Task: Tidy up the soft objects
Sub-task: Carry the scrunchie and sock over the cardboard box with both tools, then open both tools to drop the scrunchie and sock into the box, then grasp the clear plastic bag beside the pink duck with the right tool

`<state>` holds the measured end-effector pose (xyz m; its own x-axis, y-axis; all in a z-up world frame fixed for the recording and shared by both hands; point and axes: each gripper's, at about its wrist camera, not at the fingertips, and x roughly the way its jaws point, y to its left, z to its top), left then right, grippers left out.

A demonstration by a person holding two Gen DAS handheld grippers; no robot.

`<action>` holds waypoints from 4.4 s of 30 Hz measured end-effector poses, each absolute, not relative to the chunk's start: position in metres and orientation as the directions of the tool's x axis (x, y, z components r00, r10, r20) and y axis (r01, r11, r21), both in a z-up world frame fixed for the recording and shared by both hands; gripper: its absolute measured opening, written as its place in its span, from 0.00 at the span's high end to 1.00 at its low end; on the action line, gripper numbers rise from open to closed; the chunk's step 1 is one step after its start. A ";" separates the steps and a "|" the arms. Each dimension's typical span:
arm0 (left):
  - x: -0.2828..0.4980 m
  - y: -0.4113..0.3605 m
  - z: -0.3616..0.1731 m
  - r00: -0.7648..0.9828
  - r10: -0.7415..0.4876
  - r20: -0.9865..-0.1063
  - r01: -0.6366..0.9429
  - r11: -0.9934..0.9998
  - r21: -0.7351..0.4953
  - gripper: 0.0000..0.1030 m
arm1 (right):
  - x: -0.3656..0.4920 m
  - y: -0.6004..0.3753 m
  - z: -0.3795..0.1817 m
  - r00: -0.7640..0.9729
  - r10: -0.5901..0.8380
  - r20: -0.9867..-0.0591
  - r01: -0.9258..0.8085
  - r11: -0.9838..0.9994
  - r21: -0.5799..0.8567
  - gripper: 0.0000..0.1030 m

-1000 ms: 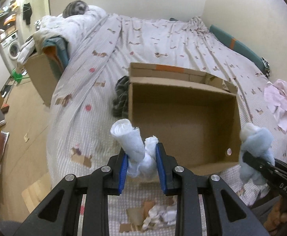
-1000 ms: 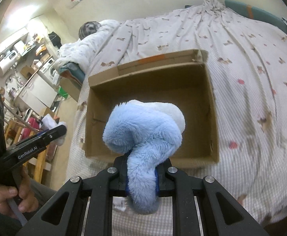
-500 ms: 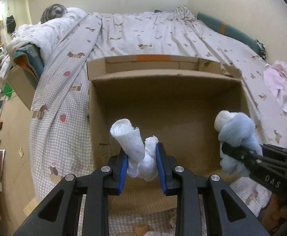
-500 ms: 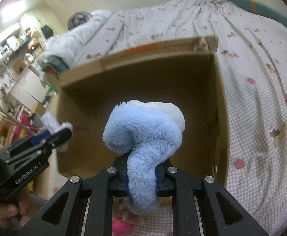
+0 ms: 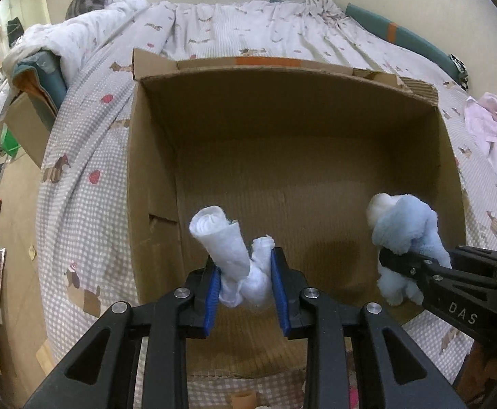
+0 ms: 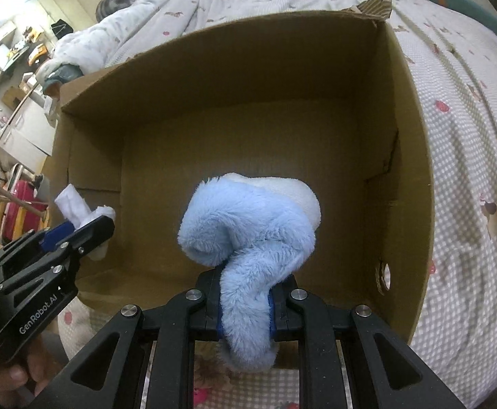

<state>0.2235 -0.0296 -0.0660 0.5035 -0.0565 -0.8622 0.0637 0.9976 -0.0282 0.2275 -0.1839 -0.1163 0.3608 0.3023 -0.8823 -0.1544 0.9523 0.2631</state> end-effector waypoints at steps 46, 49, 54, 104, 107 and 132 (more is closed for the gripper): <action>0.185 0.015 -0.014 0.595 0.045 -0.802 -0.091 0.996 -0.012 0.13 | 0.188 -0.205 -0.052 0.579 0.326 -0.747 -0.139 0.942 0.304 0.00; 0.172 0.028 -0.010 0.584 0.034 -0.811 -0.123 0.991 -0.048 0.12 | 0.178 -0.205 -0.047 0.582 0.323 -0.747 -0.149 0.945 0.293 0.00; 0.147 0.042 -0.009 0.560 0.055 -0.827 -0.159 0.986 -0.042 0.12 | 0.155 -0.207 -0.048 0.561 0.334 -0.758 -0.162 0.942 0.294 0.00; 0.117 0.054 -0.112 0.209 -0.167 -0.964 -0.208 0.955 -0.211 0.93 | 0.111 -0.211 -0.095 0.361 0.370 -0.856 -0.069 0.926 0.371 0.00; 0.111 0.063 -0.096 0.266 -0.137 -0.954 -0.207 0.959 -0.196 0.93 | 0.112 -0.205 -0.101 0.325 0.407 -0.853 -0.079 0.911 0.405 0.00; 0.108 0.059 -0.068 0.364 -0.150 -0.919 -0.163 0.962 -0.221 0.93 | 0.125 -0.131 -0.171 -0.007 0.594 -0.804 -0.076 0.802 0.593 0.80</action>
<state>0.1075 0.0585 -0.0684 0.3641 -0.1499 -0.9192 -0.1628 0.9615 -0.2213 0.1255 -0.1306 -0.1710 -0.0066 0.5942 -0.8043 -0.0757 0.8017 0.5930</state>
